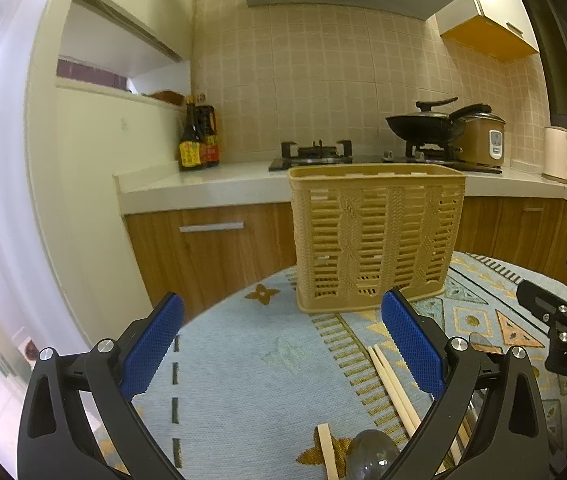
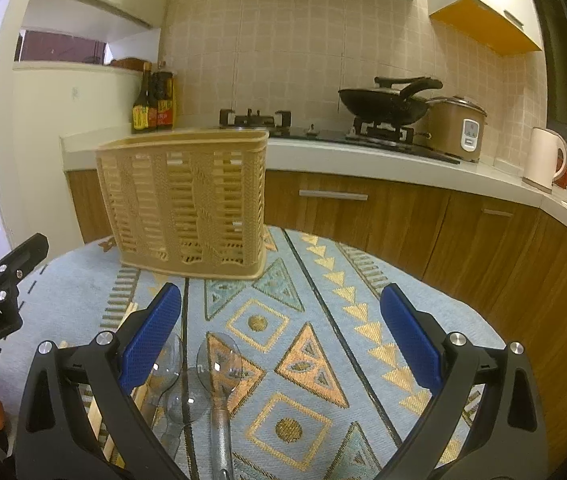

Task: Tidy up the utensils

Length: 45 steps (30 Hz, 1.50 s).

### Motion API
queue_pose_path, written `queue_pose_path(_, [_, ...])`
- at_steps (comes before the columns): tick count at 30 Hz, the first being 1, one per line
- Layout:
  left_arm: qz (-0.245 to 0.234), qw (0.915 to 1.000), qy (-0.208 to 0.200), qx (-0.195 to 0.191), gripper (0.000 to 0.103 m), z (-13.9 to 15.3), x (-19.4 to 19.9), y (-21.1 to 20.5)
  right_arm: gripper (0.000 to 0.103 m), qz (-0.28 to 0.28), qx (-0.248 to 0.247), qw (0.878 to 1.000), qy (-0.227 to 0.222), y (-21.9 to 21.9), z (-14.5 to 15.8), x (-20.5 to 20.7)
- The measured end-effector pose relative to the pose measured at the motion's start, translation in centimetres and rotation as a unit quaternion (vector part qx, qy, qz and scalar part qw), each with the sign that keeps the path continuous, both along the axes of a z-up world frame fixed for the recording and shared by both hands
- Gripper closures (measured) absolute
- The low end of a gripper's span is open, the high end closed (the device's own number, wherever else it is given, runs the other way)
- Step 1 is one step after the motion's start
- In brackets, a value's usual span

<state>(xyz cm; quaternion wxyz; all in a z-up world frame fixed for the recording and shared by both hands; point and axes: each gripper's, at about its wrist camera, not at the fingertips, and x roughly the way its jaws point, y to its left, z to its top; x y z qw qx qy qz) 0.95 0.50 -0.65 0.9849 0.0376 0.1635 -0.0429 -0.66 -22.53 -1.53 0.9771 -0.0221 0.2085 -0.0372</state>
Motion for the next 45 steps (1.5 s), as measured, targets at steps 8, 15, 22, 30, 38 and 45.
queue_pose_path(8, [-0.052, 0.9843, 0.144, -0.089, 0.028, -0.1, 3.5, 4.6, 0.021, 0.002, 0.035, 0.994, 0.102, -1.8, 0.4, 1.8])
queue_pose_path(15, [-0.120, 0.9383, 0.311, -0.091, 0.043, -2.1, 4.3, 5.7, 0.051, 0.053, 0.048, 0.973, 0.221, -1.3, -0.7, 2.6])
queue_pose_path(22, [-0.157, 0.8982, 0.405, -0.065, 0.065, -4.6, 4.0, 3.1, 0.066, 0.086, 0.071, 0.946, 0.303, -0.9, -1.9, 3.2])
queue_pose_path(30, [-0.149, 0.8869, 0.436, -0.032, 0.077, -4.8, 1.6, 2.7, 0.077, 0.122, 0.076, 0.920, 0.365, -0.2, -2.4, 3.9])
queue_pose_path(38, [-0.145, 0.8806, 0.451, 0.022, 0.077, -4.3, 0.7, 1.5, 0.078, 0.132, 0.039, 0.906, 0.399, 1.3, -3.3, 4.1])
queue_pose_path(45, [-0.147, 0.8675, 0.475, 0.011, 0.077, -4.2, 0.1, 2.8, 0.078, 0.135, 0.020, 0.904, 0.406, 1.7, -3.4, 4.5])
